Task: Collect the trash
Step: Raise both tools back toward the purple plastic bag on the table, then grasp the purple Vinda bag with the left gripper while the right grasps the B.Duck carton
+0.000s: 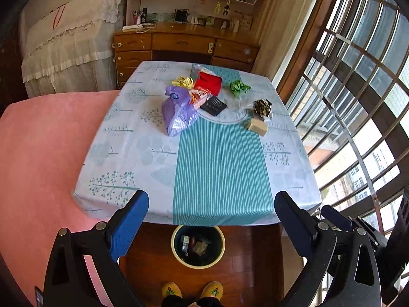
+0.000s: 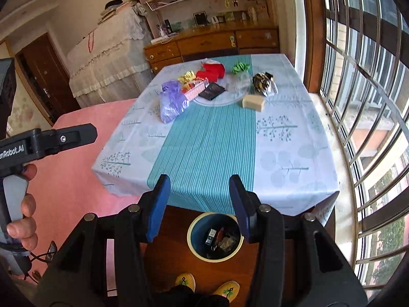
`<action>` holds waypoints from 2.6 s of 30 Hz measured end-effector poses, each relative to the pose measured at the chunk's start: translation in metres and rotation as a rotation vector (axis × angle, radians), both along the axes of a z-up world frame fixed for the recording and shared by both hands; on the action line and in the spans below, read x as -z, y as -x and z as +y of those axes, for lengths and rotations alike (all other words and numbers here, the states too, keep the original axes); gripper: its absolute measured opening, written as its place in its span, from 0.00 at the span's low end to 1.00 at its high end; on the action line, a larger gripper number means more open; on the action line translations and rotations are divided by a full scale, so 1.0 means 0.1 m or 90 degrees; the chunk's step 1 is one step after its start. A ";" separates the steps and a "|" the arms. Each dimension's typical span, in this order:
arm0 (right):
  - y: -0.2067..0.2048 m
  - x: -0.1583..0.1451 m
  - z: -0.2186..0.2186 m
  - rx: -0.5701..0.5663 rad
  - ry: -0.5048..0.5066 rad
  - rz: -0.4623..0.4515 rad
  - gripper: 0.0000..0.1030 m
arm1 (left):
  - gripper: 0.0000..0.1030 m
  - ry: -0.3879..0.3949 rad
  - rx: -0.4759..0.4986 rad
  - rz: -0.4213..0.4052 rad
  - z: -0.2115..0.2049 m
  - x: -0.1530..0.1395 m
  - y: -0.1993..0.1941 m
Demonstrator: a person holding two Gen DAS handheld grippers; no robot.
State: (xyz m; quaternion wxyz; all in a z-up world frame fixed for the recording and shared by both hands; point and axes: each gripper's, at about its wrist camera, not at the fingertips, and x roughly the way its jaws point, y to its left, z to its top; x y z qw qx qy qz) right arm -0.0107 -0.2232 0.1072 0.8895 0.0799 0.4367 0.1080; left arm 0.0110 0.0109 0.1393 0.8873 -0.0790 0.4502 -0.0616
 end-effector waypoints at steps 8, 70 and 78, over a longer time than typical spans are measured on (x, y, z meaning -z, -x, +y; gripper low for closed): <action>-0.33 -0.24 0.03 -0.021 -0.004 -0.040 0.43 | 0.97 -0.038 -0.041 -0.023 0.11 -0.33 -0.40; -4.84 2.29 1.60 0.204 -0.026 0.306 0.59 | 0.10 0.004 0.029 0.188 1.65 1.69 -4.23; -4.50 2.01 1.51 0.171 -0.045 0.264 0.55 | 0.10 -0.004 0.033 0.169 1.58 1.55 -3.94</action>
